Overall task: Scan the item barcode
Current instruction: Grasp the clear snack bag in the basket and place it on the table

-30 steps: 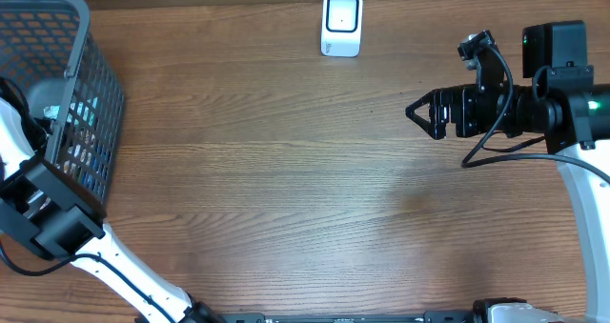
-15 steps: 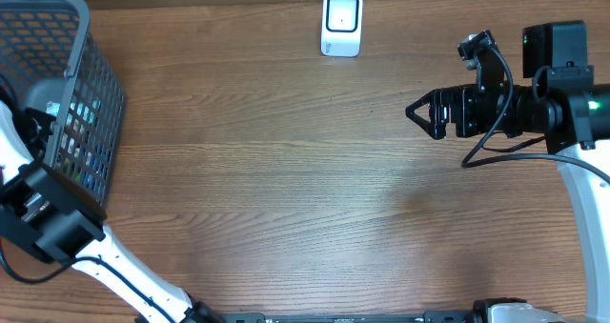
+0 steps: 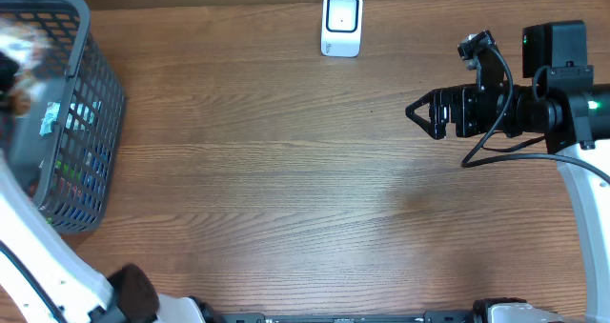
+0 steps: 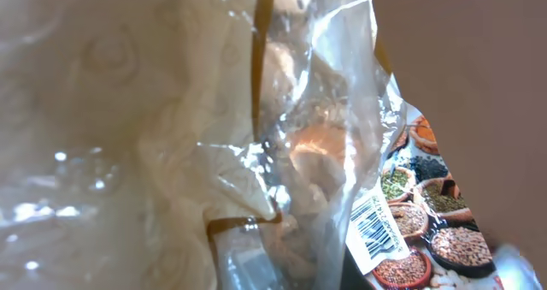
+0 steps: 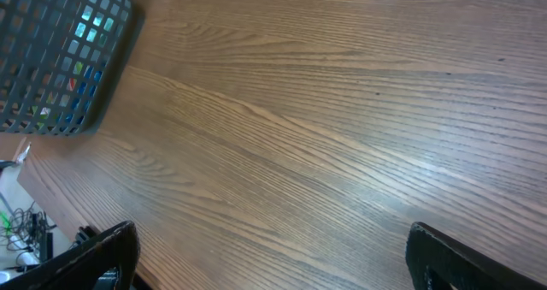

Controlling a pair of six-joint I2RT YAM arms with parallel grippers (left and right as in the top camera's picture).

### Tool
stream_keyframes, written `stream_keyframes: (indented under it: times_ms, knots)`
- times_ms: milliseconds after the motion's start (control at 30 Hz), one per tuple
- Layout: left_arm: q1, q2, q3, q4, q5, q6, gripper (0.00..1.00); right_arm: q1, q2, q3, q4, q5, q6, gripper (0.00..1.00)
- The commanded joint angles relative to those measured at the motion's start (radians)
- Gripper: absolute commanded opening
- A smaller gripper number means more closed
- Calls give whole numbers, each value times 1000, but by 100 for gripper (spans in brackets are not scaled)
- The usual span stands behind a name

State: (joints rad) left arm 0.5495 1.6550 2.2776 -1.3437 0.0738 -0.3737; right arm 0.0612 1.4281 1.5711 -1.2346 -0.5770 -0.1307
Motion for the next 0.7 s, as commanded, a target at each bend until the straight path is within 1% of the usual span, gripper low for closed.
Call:
stream_keyframes:
  times_ms: [0,67,100,267,433,533,567,600,633,667]
  knots:
    - [-145,27,-13,-73,117,194,4,3,-4,25,2,-9,3,100]
    - [-232,39,-34,-127,114,251,4,3,-4,25,2,-8,3,100]
    - [-312,53,-74,-165,104,294,4,3,-4,25,2,-8,2,100]
    - [-468,93,-268,-173,68,314,4,3,-4,25,6,-1,-1,100]
    - [-550,156,-516,-126,49,306,4,3,-4,25,13,-1,-1,100]
    - [-567,216,-642,-60,51,298,4,3,-4,25,13,-1,-1,100]
    - [-569,228,-660,-44,51,298,4,3,-4,25,13,-1,-1,100]
    - [-570,245,-684,-18,55,299,7,3,-4,25,13,-1,-1,100]
    - [-572,259,-701,4,58,299,12,3,-4,25,13,-1,-1,100]
    - [-573,276,-711,21,58,299,20,3,-4,25,13,-1,-1,100]
